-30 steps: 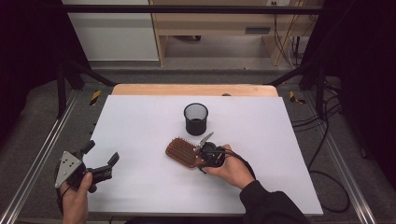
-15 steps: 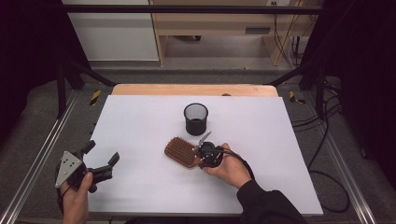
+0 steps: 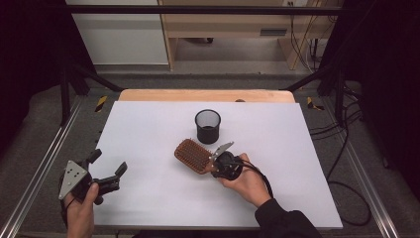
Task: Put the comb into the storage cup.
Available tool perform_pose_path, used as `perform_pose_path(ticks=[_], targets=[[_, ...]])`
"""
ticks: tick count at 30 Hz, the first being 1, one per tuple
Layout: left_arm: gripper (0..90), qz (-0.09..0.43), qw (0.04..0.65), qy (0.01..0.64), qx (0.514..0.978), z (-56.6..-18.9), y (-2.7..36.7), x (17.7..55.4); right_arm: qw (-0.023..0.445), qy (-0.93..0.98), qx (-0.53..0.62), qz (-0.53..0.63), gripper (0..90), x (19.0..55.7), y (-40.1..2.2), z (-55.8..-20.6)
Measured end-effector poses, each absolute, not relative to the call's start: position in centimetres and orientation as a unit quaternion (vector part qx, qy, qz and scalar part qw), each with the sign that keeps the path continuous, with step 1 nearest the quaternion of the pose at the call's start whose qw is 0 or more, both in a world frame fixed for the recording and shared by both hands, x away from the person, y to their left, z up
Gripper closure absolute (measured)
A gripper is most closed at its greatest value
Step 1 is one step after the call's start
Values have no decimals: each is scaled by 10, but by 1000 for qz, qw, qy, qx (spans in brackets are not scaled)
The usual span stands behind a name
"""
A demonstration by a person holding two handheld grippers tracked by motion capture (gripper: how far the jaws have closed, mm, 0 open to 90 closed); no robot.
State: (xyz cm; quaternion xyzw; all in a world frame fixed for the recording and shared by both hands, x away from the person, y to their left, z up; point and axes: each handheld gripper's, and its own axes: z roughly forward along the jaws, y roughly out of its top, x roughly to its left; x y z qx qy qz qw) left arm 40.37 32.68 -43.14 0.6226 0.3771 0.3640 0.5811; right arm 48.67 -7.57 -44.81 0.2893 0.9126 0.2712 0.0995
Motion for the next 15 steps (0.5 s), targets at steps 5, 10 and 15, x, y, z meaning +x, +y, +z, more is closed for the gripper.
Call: perform_pose_path(ticks=[5,10,15], targets=[[21,350,585,381,625,-430,319,402,109,897,284,320,729,479,-85,-443],[19,309,602,386,627,-423,302,401,128,879,280,365,729,472,-89,-435],[22,265,627,385,623,-410,280,408,144,859,280,404,729,469,-93,-429]])
